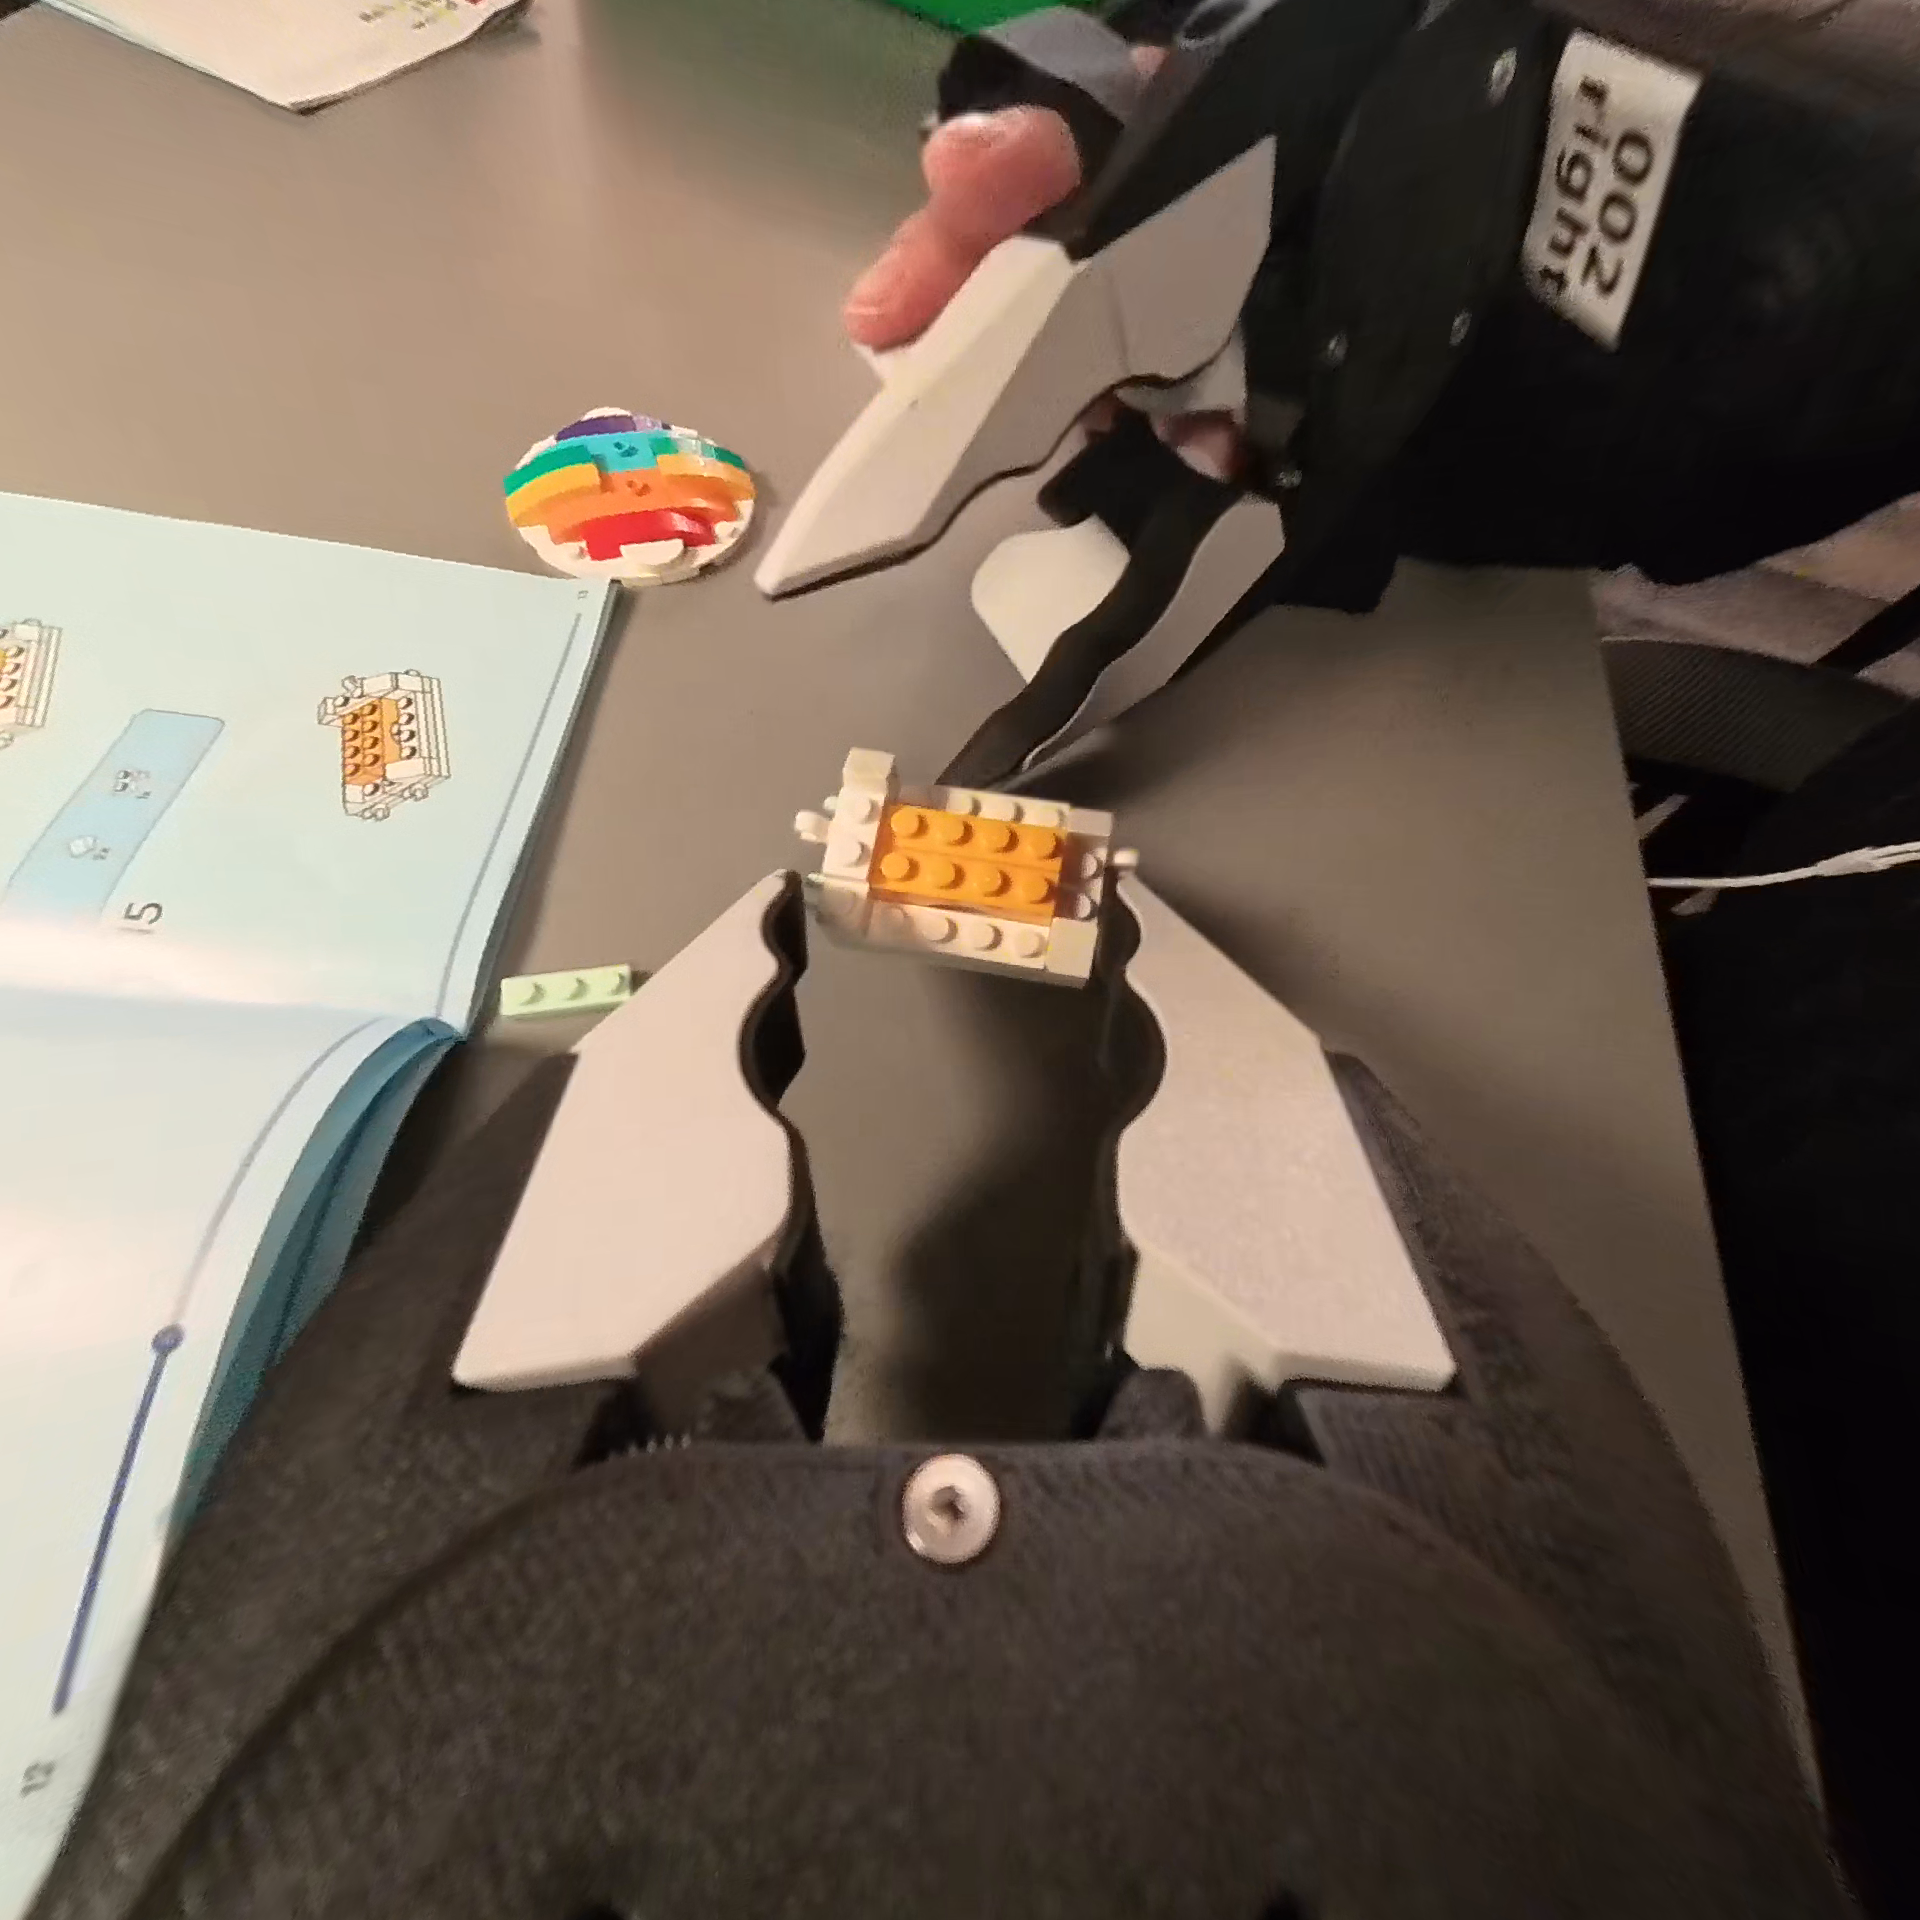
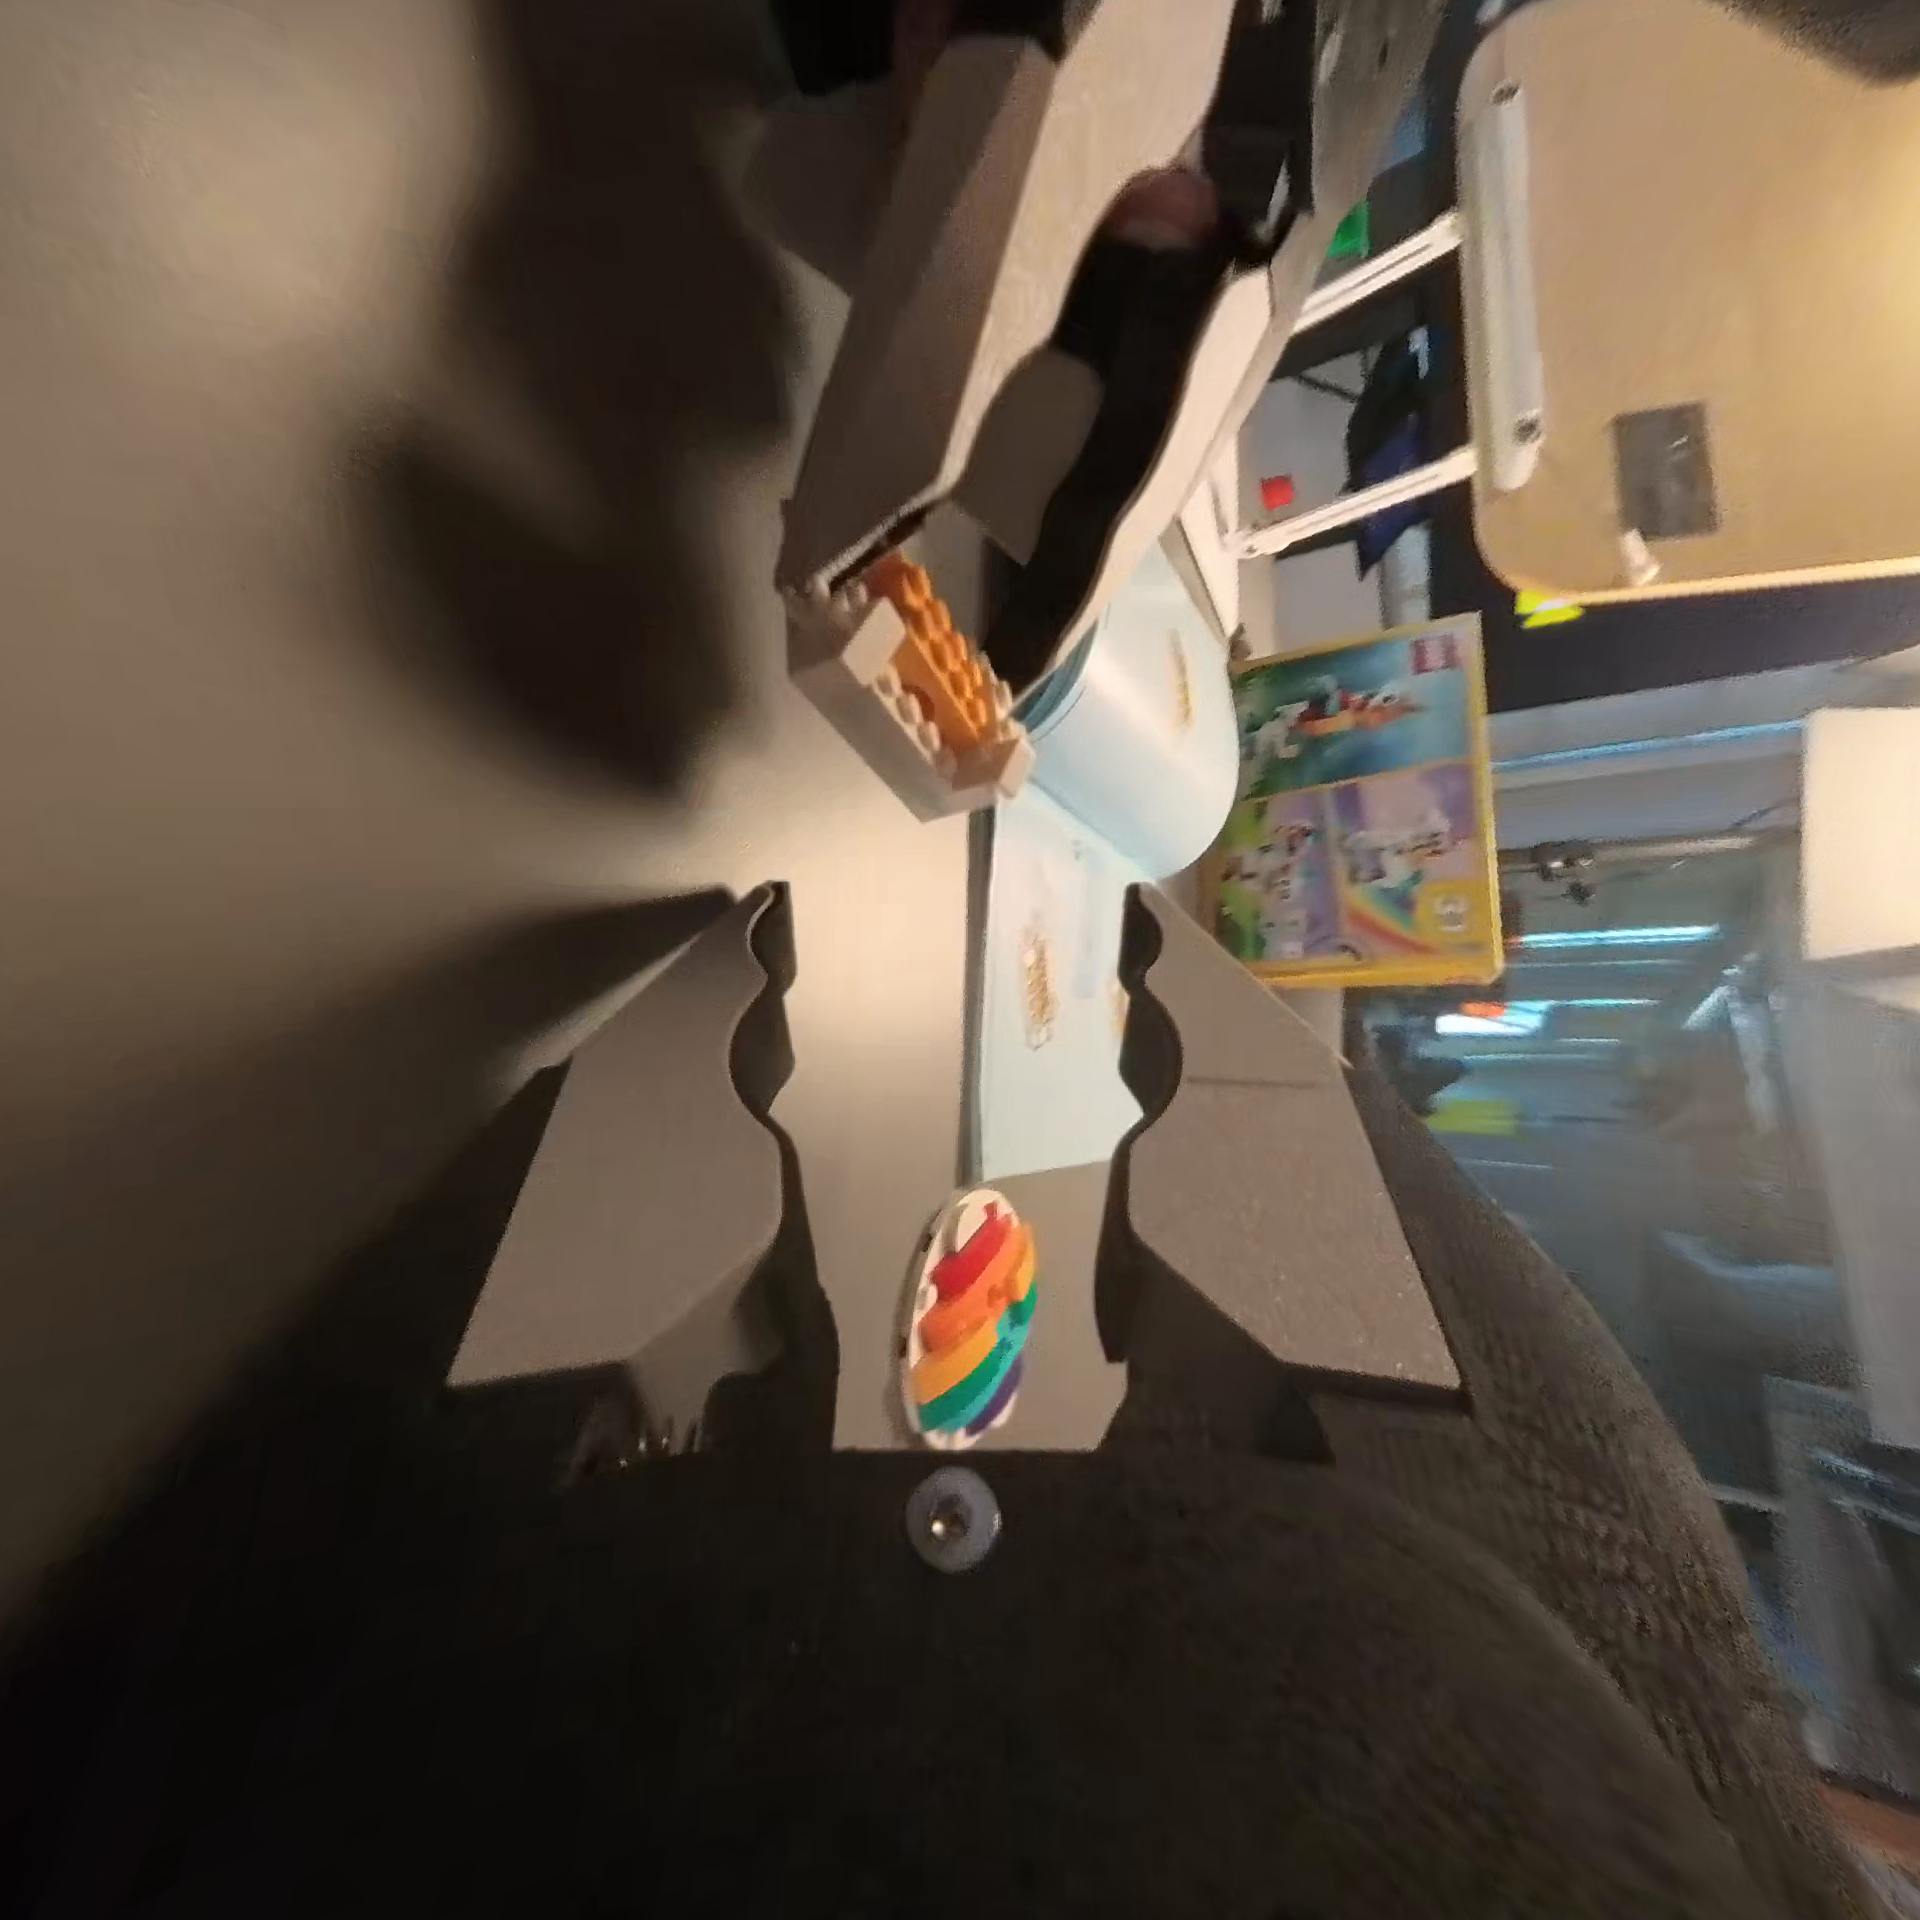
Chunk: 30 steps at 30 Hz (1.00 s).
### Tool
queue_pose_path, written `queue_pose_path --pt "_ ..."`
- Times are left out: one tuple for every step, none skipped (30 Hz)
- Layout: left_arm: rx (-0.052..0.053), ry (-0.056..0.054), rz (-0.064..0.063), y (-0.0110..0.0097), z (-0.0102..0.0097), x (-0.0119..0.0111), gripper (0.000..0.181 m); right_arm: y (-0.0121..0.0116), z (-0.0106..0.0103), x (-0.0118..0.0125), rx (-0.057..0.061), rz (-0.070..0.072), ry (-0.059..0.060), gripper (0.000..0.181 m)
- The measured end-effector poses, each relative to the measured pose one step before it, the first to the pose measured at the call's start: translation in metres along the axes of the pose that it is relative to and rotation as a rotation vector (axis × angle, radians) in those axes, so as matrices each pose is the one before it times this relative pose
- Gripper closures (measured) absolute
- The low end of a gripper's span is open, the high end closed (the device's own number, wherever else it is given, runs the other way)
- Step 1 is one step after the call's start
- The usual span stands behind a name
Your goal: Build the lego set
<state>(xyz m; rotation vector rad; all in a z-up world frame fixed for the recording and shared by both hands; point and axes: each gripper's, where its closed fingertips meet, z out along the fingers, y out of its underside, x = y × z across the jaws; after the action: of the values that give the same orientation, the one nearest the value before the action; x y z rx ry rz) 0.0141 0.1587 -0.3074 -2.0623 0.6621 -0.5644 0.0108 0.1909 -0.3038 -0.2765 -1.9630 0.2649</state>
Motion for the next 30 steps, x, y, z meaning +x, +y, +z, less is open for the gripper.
queue_pose_path --pt "0.0037 0.0099 -0.0063 -0.00062 -0.00022 0.00099 0.125 -0.00375 0.00048 0.00164 0.0130 -0.0131 0.0196 0.120" --pt "0.0027 0.0056 -0.0039 -0.00054 0.00013 0.00066 0.125 -0.00365 0.00046 0.00218 0.0135 -0.0088 0.0225 0.121" --pt "-0.0003 0.0062 -0.0024 -0.00002 0.00021 0.00082 0.124 -0.00368 0.00053 0.00102 0.0143 -0.0109 0.0152 0.124" --pt "-0.0002 0.0069 -0.0023 0.00016 0.00031 0.00102 0.125 -0.00286 0.00059 -0.00047 0.0096 -0.0115 0.0050 0.127" --pt "0.0010 0.0058 -0.0036 -0.00001 0.00033 0.00074 0.125 -0.00166 0.00071 0.00015 0.0025 -0.0109 0.0091 0.131" --pt "0.0000 0.0064 -0.0043 0.00012 0.00026 0.00088 0.125 -0.00149 0.00060 -0.00020 0.0026 -0.0108 0.0064 0.134" --pt "0.0007 0.0052 -0.0047 -0.00011 0.00024 0.00048 0.125 -0.00111 0.00056 0.00014 0.0018 -0.0081 0.0063 0.138" --pt "0.0011 0.0053 -0.0051 -0.00002 0.00020 0.00048 0.125 -0.00066 0.00045 0.00068 -0.0003 -0.0065 0.0097 0.141" --pt "0.0008 0.0026 -0.0056 0.00000 -0.00007 -0.00006 0.125 -0.00040 0.00059 -0.00094 -0.0008 -0.0064 -0.0026 0.144" --pt "0.0008 -0.0004 -0.0045 0.00005 -0.00020 -0.00070 0.125 0.00019 0.00051 -0.00121 -0.0030 -0.0031 -0.0036 0.147" --pt "0.0022 0.0025 -0.0052 -0.00018 -0.00045 -0.00022 0.125 0.00010 0.00050 -0.00068 -0.0017 -0.0028 0.0003 0.149" --pt "0.0036 0.0048 -0.0077 -0.00040 -0.00043 0.00007 0.125 -0.00049 0.00022 -0.00062 0.0030 -0.0040 0.0006 0.151" --pt "0.0033 0.0036 -0.0088 -0.00040 -0.00046 -0.00017 0.125 -0.00019 0.00021 -0.00016 0.0017 -0.0037 0.0013 0.154" --pt "0.0015 0.0031 -0.0070 -0.00011 -0.00041 -0.00023 0.125 -0.00010 0.00023 0.00033 0.0000 -0.0015 0.0043 0.154" --pt "-0.0004 0.0033 -0.0047 0.00030 -0.00024 -0.00006 0.125 -0.00019 0.00039 -0.00001 0.0003 -0.0004 0.0007 0.154" --pt "-0.0004 0.0009 -0.0043 0.00018 -0.00016 -0.00025 0.125 -0.00012 0.00027 0.00030 -0.0015 -0.0008 0.0030 0.154" --pt "-0.0011 0.0023 -0.0048 0.00031 -0.00011 -0.00011 0.125 0.00003 0.00035 -0.00002 -0.0020 -0.0038 0.0019 0.154" --pt "-0.0014 0.0041 -0.0046 0.00035 0.00004 0.00011 0.125 -0.00025 0.00020 -0.00018 0.0000 -0.0053 0.0006 0.153" --pt "0.0022 0.0118 -0.0076 -0.00020 0.00018 0.00149 0.125 -0.00014 0.00022 -0.00015 -0.0010 -0.0086 0.0014 0.151" --pt "0.0046 0.0186 -0.0132 -0.00063 0.00038 0.00233 0.125 0.00025 0.00037 -0.00127 -0.0032 -0.0137 -0.0069 0.146" --pt "0.0038 0.0164 -0.0132 -0.00040 0.00039 0.00184 0.125 0.00034 0.00052 -0.00267 -0.0048 -0.0106 -0.0167 0.141" --pt "0.0007 0.0099 -0.0111 0.00009 0.00028 0.00081 0.125 -0.00038 0.00046 -0.00393 0.0009 -0.0020 -0.0244 0.133" --pt "-0.0024 0.0104 -0.0089 0.00063 0.00018 0.00089 0.125 -0.00120 0.00007 -0.00256 0.0070 0.0043 -0.0156 0.130" --pt "-0.0013 0.0104 -0.0094 0.00053 0.00006 0.00084 0.125 -0.00177 -0.00042 -0.00023 0.0107 0.0055 -0.0009 0.130" --pt "0.0007 0.0100 -0.0096 0.00015 -0.00003 0.00087 0.125 -0.00169 -0.00066 0.00139 0.0112 0.0079 0.0069 0.135" --pt "0.0015 0.0133 -0.0085 -0.00014 -0.00001 0.00139 0.125 -0.00124 -0.00060 0.00175 0.0081 0.0096 0.0072 0.138" --pt "0.0050 0.0119 -0.0080 -0.00064 -0.00002 0.00143 0.125 -0.00037 -0.00022 0.00090 0.0019 0.0082 0.0015 0.142" --pt "0.0039 0.0106 -0.0082 -0.00056 0.00002 0.00126 0.125 0.00033 0.00012 0.00020 -0.0018 0.0064 -0.0008 0.145" --pt "0.0036 0.0090 -0.0063 -0.00053 0.00000 0.00090 0.125 0.00000 0.00009 -0.00032 0.0005 0.0042 -0.0012 0.149" --pt "0.0006 0.0089 -0.0063 0.00003 0.00017 0.00107 0.125 -0.00061 -0.00014 -0.00014 0.0051 0.0043 -0.0001 0.152"
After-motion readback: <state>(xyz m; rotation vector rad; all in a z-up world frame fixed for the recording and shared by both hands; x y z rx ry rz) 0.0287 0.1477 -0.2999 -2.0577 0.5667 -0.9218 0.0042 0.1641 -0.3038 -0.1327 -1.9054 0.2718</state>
